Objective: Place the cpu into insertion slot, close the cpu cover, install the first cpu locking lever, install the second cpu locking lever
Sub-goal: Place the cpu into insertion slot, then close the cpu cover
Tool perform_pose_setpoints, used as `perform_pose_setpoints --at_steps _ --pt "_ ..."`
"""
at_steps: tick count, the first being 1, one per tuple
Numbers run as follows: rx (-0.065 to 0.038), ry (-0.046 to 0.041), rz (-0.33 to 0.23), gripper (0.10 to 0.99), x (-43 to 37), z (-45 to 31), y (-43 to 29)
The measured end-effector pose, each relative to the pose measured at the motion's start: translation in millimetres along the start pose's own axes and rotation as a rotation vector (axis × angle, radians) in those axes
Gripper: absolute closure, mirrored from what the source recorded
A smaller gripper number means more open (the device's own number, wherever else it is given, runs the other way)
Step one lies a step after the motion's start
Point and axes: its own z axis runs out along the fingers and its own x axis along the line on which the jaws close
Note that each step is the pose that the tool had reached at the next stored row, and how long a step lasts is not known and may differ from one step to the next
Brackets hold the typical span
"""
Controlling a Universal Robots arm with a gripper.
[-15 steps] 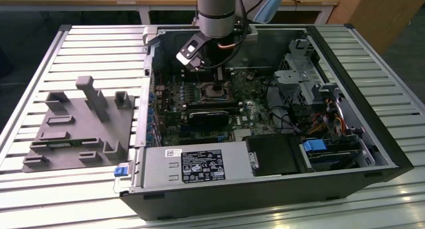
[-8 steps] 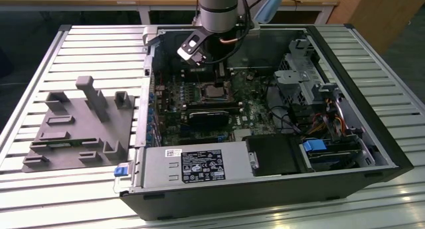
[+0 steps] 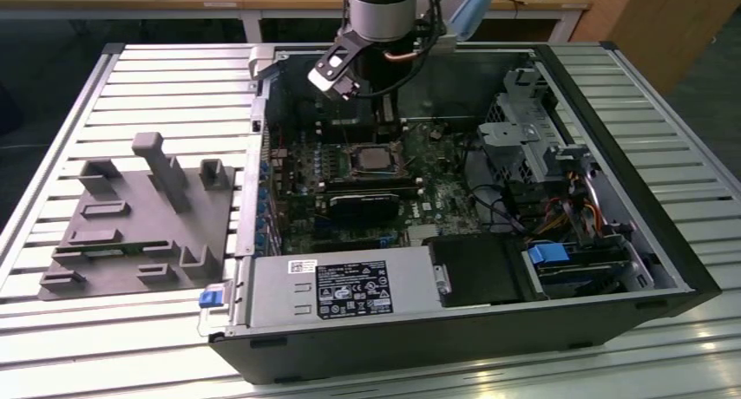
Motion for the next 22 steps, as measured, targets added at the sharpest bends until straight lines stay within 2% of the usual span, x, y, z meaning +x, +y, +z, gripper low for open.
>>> perform_pose_setpoints --at_steps 7,22 --pt "0.000 0.0000 0.000 0.984 -0.5 -11.6 0.9" --pt "0.000 -0.0002 0.000 0.984 -0.6 -14.5 1.0"
